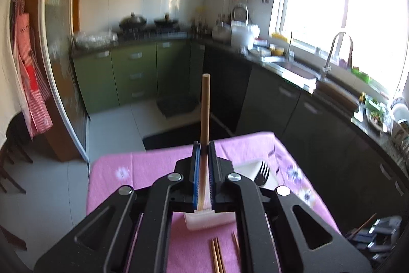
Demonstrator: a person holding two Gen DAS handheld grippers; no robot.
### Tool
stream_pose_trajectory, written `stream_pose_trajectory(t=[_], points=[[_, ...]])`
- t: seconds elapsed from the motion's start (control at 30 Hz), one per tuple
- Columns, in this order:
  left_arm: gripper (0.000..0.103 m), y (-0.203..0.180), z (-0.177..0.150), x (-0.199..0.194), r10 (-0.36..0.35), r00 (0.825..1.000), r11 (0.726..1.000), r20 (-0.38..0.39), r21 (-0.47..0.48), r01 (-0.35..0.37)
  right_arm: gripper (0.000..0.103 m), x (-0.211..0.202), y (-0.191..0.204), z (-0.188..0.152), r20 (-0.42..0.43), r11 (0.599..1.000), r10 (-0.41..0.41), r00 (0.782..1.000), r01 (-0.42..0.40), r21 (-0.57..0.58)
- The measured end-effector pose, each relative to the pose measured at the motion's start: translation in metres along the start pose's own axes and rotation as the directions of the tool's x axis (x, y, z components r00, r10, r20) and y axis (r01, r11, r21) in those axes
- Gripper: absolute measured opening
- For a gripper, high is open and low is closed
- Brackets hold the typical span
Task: Organize utensils
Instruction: 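Insert the held chopsticks upright into the caddy and open both tools, then grasp another wooden chopstick with the left tool and lift it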
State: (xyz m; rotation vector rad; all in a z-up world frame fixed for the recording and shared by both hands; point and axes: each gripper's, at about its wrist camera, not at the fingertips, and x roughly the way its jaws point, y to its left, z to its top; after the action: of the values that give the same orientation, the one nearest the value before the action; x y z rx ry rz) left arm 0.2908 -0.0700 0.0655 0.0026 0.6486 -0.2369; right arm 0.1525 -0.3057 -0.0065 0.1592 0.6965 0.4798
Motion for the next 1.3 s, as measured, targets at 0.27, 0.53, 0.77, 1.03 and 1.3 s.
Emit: stream_pose_trajectory(t=[0.27, 0.53, 0.77, 1.03, 1.3], points=[[0.032, 0.003, -0.028, -0.011, -0.02, 0.999, 0.999, -0.034, 0.031, 0.021, 0.007, -0.003, 0.019, 0.067, 0.072, 0.998, 0.019, 0.997, -0.015, -0.059], [0.043, 0.009, -0.044, -0.06, -0.023, 1.0, 0.999, 0.016, 0.041, 0.022, 0.007, -0.007, 0.026, 0.166, 0.226, 0.999, 0.03, 0.974, -0.026, -0.019], [0.045, 0.014, -0.074, -0.07, -0.022, 0.999, 0.998, -0.036, 0.066, 0.024, 0.007, 0.058, 0.016, 0.192, 0.154, 0.999, -0.053, 0.987, 0.05, 0.02], [0.047, 0.016, -0.099, -0.057, -0.032, 0.99, 0.998, -0.137, 0.056, 0.04, 0.009, 0.113, 0.012, 0.162, 0.023, 0.997, -0.079, 0.997, 0.079, -0.011], [0.047, 0.0, -0.128, -0.031, -0.068, 0.964, 0.996, -0.256, 0.043, 0.082, 0.016, 0.039, 0.016, 0.129, 0.14, 0.997, -0.052, 0.989, 0.059, -0.045]])
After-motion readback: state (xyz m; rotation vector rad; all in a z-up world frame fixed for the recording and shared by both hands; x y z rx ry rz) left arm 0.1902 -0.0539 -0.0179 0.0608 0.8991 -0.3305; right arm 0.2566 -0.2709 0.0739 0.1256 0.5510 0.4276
